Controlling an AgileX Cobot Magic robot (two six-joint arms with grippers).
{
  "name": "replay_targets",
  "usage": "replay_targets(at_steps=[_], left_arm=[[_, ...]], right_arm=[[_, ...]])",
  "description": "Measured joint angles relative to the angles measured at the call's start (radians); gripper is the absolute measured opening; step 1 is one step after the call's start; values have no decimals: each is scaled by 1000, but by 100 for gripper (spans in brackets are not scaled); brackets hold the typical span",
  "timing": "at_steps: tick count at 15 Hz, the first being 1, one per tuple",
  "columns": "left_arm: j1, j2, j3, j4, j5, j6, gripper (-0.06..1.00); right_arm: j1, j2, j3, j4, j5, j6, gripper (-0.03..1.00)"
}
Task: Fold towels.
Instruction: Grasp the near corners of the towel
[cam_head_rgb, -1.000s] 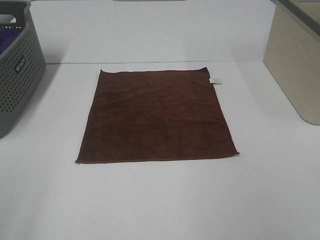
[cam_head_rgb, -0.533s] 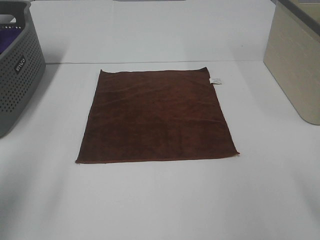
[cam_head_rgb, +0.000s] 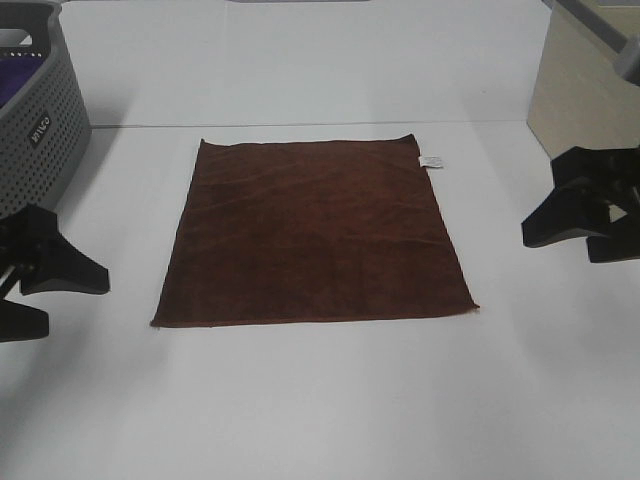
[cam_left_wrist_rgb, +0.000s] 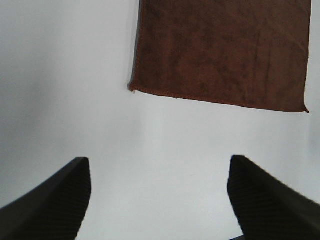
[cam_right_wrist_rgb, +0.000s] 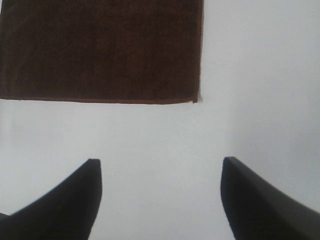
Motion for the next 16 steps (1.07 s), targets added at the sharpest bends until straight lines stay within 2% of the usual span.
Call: replay_targets(at_steps=[3, 5, 6, 7, 9, 12, 14, 16], left_arm=[[0, 140, -2, -250, 24, 226, 72], [0, 207, -21, -371, 81, 370, 72], [0, 241, -41, -402, 100, 413, 72], [0, 304, -87, -407, 106, 442, 72], [0, 363, -145, -393, 107, 447, 72], [4, 448, -216, -351, 132, 450, 72], [17, 508, -263, -319, 140, 450, 72], [31, 577, -308, -318, 165, 450, 72]], right_arm=[[0, 188, -89, 59, 53, -54, 65], [-1, 309, -141, 115, 80, -122, 65], [-1, 359, -165, 142, 92, -156, 65], [-1, 459, -218, 187, 129, -219, 65], [-8, 547, -263, 207, 153, -253, 65], [-119, 650, -282, 328, 193, -358, 65], [-180, 692, -282, 393, 187, -430, 65], [-185, 731, -285, 390, 152, -455, 65]])
